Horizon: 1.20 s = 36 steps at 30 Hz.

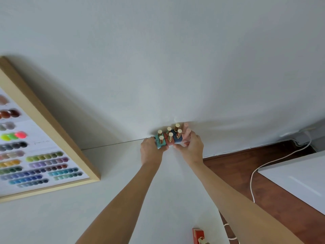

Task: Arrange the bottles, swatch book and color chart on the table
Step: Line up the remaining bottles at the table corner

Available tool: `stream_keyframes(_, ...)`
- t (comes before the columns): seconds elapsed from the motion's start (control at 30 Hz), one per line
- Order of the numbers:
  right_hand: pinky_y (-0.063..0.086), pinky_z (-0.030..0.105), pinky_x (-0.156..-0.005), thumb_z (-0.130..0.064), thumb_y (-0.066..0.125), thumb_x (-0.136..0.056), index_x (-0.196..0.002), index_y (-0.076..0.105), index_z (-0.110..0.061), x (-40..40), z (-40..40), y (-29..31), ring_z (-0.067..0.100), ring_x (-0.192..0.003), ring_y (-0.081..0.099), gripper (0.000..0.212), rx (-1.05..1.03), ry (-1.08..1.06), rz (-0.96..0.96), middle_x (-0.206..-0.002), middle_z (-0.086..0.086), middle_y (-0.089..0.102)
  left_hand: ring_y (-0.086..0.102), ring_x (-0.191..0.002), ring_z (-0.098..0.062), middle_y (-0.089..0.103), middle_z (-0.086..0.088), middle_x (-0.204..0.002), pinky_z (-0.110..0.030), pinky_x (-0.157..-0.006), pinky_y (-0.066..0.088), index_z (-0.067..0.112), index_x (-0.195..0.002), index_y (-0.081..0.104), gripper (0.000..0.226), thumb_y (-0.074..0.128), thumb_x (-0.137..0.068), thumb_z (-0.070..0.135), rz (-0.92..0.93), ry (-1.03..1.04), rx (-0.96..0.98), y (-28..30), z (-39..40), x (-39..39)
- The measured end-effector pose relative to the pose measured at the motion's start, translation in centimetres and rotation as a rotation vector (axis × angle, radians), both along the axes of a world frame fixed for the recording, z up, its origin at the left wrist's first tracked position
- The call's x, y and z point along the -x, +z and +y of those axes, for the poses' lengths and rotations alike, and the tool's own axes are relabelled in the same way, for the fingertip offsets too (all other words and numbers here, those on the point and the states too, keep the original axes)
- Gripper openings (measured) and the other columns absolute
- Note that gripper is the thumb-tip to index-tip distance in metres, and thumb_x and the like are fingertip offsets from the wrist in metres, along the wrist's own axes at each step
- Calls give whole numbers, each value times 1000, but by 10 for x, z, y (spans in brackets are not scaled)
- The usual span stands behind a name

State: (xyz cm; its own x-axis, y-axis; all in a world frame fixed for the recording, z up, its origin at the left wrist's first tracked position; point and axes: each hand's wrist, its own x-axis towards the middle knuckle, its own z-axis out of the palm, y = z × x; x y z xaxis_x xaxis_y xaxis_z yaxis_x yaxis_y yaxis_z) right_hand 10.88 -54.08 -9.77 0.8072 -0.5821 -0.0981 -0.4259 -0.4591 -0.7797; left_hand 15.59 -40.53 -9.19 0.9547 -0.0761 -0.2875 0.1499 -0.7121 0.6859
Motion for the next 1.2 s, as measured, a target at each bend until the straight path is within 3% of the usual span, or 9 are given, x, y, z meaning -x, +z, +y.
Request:
stream_keyframes(0.27,54,37,-79,-15,84,-66,-94,60,-5,-4,-2,-3,26,-84,63,39,14,-7,-16,-92,12,66,62,-87,-28,69,-11,-93,-36,-73,50,5,-96,68,31,78,-75,25,-14,25,-15,-3,-4,-5)
stream_keyframes(0.4,55,38,-82,-14,82,-69,-100,62,-6,-3,-5,0,26,-86,65,38,-6,21,-5,-94,13,68,63,-90,-29,71,-11,-93,-40,-78,53,5,-97,68,30,79,-74,22,-8,25,-5,0,-2,-5)
stream_keyframes(0.5,46,28,-79,-15,81,-71,-111,59,-7,3,-8,7,29,-94,62,47,42,51,37,-104,14,64,61,-100,-29,69,-11,-101,-41,-86,51,4,-102,65,38,80,-73,23,28,-21,-31,4,3,-3)
stream_keyframes(0.63,43,24,-81,-15,75,-77,-134,45,-8,29,-14,25,18,-86,59,64,-12,40,71,-127,13,51,47,-123,-28,55,-11,-128,-37,-100,42,5,-132,47,65,76,-79,29,57,-64,-55,15,15,19)
stream_keyframes(0.73,46,24,-79,-15,73,-80,-125,53,-12,62,-15,43,16,-82,62,50,-35,68,74,-122,9,56,48,-124,-23,52,-7,-132,-32,-101,39,12,-140,43,65,71,-84,29,4,-153,-24,29,26,50)
stream_keyframes(0.9,49,12,-74,-12,72,-81,-108,66,-13,135,-13,73,6,-78,64,27,-110,180,106,-101,-1,66,62,-99,-8,66,0,-117,-26,-92,50,19,-122,63,37,70,-86,25,3,-408,104,56,42,115)
stream_keyframes(1.03,47,3,-70,-9,66,-85,-93,71,-15,192,-7,91,1,-80,63,11,-71,273,153,-87,-11,68,62,-96,-3,67,5,-115,-17,-85,49,26,-116,67,31,69,-86,20,77,-700,114,65,50,163)
stream_keyframes(1.2,50,6,-64,9,52,-81,-82,70,-18,241,-2,96,6,-78,66,32,-29,355,296,-84,-7,70,60,-106,-9,64,6,-123,-26,-92,49,26,-121,64,39,67,-86,10,105,-849,71,70,42,201)
